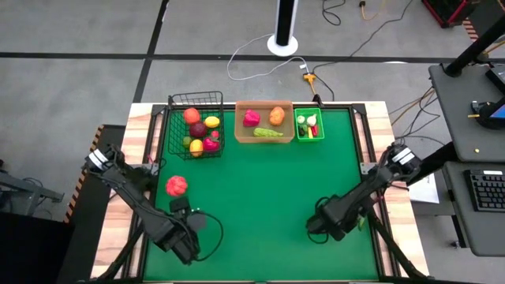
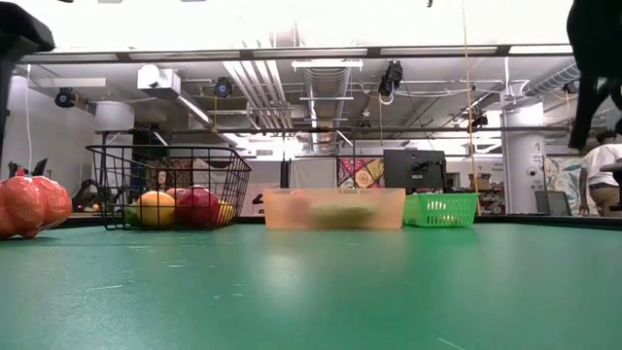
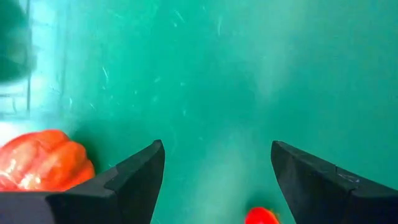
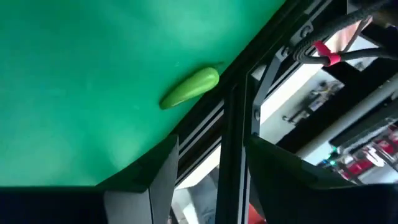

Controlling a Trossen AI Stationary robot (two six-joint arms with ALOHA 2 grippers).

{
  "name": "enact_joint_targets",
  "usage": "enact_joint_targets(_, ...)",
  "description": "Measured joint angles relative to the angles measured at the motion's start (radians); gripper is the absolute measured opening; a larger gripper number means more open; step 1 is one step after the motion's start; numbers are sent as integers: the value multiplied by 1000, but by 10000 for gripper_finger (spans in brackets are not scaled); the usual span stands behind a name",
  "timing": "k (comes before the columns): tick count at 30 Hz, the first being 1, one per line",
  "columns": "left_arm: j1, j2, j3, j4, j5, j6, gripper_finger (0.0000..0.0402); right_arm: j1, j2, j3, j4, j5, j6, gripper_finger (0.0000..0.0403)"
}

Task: Sort produce into baskets
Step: Put the green chilli pepper into the green bin

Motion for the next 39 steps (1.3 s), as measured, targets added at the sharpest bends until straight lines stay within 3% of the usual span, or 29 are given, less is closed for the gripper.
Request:
enact_joint_targets(13, 38, -1, 0, -21, -37, 99, 275, 83, 102, -86, 12, -63, 44, 172)
enact_joint_targets(25, 42, -1, -1, -14, -39, 103, 275, 102, 243, -83, 86, -34, -25, 166)
enact_joint_targets(31, 46, -1, -1, -13, -45, 104, 275, 92, 203, -59, 88, 35, 36, 166)
enact_joint_targets(39, 54, -2, -2, -7, -54, 108, 275, 71, 54, -22, 79, 203, 179, 166)
